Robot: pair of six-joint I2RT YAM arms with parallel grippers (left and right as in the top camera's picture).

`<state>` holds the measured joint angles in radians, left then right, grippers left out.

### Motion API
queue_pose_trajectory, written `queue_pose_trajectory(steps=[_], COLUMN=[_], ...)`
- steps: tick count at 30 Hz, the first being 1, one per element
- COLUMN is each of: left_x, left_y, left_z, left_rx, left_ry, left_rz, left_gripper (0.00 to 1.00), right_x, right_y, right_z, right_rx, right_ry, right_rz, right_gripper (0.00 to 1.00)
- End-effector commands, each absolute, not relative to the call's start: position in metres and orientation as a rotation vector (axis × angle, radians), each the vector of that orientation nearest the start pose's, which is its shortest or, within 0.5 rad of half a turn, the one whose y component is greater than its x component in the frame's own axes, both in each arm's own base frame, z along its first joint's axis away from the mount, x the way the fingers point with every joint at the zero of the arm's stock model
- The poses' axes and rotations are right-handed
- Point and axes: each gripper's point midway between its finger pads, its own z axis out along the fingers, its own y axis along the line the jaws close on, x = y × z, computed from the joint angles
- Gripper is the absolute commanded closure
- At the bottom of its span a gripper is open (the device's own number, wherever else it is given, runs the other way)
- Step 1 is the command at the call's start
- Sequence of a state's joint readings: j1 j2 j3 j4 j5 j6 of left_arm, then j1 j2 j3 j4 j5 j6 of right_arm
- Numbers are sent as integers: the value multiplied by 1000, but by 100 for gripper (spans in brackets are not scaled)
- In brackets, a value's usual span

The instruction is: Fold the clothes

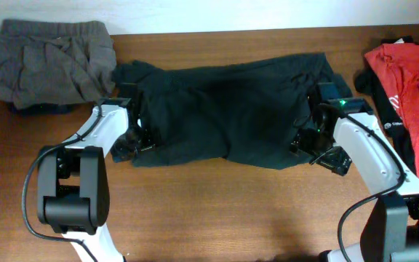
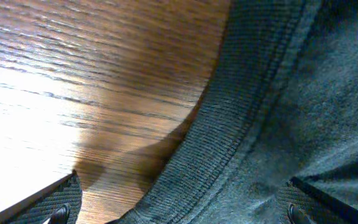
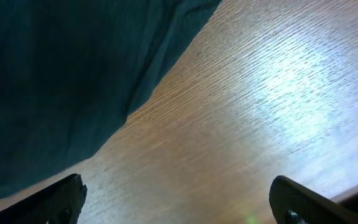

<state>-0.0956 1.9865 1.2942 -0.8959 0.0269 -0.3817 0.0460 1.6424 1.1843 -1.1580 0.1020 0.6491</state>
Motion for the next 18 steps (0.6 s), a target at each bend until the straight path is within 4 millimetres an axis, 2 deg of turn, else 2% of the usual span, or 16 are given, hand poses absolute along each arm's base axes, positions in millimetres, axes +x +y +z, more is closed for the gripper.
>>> queue_pose_trajectory(steps=[1,4,9,10,12,13,16,18], left_x=[341,341,340,340,340,340,341,348], left_y=[-54,-57,-59,-59,-59,-59,-59,-58], left_z=[-5,-5,-5,-5,-5,-4,8,29], left_rx=[-399,-400,-401,-401,-402,-403,-405,-400], left_ry=[3181,3183,3187,3187,3188,3190,3195,3173], left_rz=[-193,-222,-238,-238,-237,-238,-235,-227], left_gripper=[5,22,46,54,77,99,99,99], right_x=[272,275,281,282,286,291,293,294], right_y=[-18,-35,-60,-62,-66,-66,-67,-67], right_z=[66,58,56,55,56,56,56,56], right_rx=[1112,1210,1331,1341,1344,1334,1332,1330], right_ry=[2942,2884,2797,2786,2764,2748,2739,2735], right_rz=[-159,-121,-78,-69,-62,-53,-50,-48], right_gripper=[1,1,1,1,1,1,1,1])
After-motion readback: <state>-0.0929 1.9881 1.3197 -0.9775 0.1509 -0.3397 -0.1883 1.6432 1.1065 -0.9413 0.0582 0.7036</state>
